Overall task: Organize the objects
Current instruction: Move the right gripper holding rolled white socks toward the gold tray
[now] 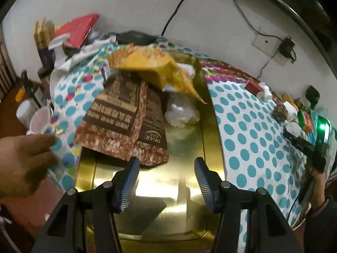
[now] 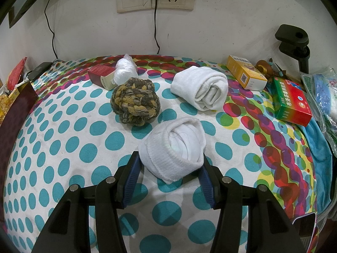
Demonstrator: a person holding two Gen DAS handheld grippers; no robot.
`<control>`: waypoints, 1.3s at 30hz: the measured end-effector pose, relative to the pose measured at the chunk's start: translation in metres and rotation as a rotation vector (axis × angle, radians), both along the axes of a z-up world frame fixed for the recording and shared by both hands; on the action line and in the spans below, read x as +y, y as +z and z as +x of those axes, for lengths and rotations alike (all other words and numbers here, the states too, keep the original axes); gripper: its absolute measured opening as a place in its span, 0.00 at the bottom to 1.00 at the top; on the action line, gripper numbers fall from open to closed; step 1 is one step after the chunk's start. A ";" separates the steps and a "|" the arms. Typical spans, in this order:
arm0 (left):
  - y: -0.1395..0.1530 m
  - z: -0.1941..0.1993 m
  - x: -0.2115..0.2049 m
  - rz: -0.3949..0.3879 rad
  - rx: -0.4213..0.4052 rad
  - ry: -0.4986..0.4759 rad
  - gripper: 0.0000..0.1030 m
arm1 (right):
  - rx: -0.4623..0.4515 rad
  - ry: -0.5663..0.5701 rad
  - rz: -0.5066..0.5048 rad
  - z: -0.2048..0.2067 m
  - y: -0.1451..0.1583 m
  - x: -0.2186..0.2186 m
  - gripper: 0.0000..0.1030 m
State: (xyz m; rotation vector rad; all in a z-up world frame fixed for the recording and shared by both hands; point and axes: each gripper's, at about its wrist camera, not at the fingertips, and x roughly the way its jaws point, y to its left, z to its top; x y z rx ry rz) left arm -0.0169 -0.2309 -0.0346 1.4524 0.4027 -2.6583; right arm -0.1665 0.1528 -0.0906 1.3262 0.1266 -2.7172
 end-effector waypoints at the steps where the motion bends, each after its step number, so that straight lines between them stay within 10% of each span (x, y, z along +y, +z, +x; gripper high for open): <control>1: -0.003 -0.003 -0.003 0.006 -0.007 0.016 0.54 | 0.000 0.000 0.000 0.000 0.000 0.000 0.49; 15: -0.002 -0.041 0.009 -0.067 0.025 -0.006 0.54 | 0.000 -0.002 0.000 0.000 0.000 0.000 0.49; 28: 0.022 -0.004 0.040 -0.276 0.054 0.016 0.54 | 0.021 -0.005 0.027 0.001 0.000 -0.004 0.42; 39: 0.035 0.050 0.065 -0.288 0.138 0.043 0.54 | 0.109 0.017 0.078 0.014 0.012 -0.014 0.42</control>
